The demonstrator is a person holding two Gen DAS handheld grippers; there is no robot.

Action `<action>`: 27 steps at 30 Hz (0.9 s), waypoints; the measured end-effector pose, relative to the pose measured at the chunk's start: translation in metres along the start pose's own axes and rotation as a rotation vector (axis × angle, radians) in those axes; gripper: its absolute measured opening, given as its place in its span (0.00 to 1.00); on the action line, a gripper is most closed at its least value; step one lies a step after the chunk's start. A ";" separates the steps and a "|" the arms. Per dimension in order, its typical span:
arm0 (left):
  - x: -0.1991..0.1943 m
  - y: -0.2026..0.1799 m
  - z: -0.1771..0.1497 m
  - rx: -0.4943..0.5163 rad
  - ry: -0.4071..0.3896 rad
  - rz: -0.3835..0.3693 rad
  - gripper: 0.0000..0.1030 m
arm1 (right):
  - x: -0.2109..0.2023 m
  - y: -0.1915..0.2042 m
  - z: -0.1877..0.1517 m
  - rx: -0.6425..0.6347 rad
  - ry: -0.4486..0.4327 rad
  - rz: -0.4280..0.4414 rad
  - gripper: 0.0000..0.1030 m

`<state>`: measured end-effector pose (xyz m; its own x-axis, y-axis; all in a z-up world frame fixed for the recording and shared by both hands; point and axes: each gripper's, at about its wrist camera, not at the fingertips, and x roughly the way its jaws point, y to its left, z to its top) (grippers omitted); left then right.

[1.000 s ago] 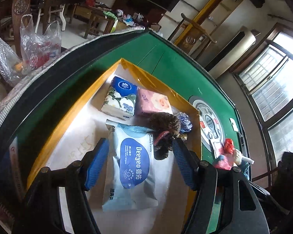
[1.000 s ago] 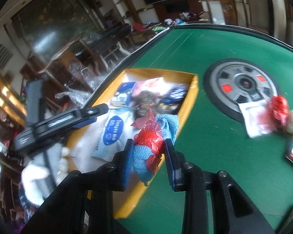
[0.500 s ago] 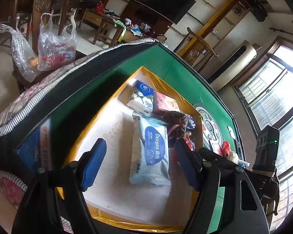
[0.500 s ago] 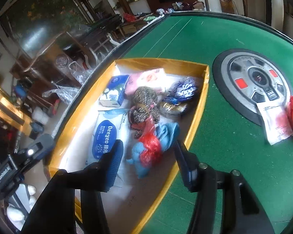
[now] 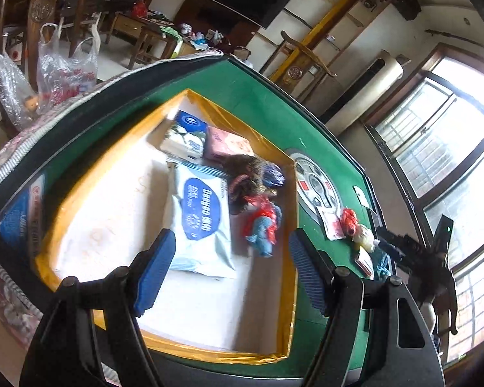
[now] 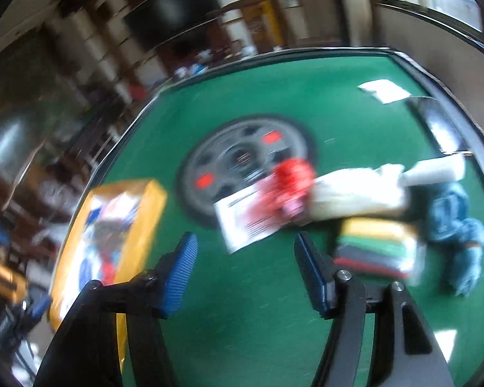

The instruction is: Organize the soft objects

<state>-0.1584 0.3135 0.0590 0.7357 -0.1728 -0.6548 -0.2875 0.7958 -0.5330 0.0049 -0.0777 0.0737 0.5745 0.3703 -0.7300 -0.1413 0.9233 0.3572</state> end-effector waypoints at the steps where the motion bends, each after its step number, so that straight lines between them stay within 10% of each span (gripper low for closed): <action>1: 0.001 -0.004 -0.002 0.006 0.002 -0.007 0.70 | 0.000 -0.010 0.008 0.008 -0.009 -0.010 0.56; 15: 0.005 -0.034 -0.018 0.078 0.044 -0.018 0.70 | 0.108 0.020 0.052 -0.192 0.132 -0.195 0.57; 24: 0.016 -0.040 -0.021 0.093 0.069 -0.037 0.70 | 0.051 0.041 -0.024 -0.252 0.401 0.314 0.42; 27: 0.024 -0.052 -0.028 0.127 0.100 -0.060 0.70 | 0.019 0.019 -0.038 -0.209 0.349 0.339 0.43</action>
<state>-0.1430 0.2517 0.0565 0.6831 -0.2740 -0.6769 -0.1602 0.8481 -0.5050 -0.0177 -0.0491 0.0441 0.1707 0.6306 -0.7571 -0.4511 0.7332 0.5089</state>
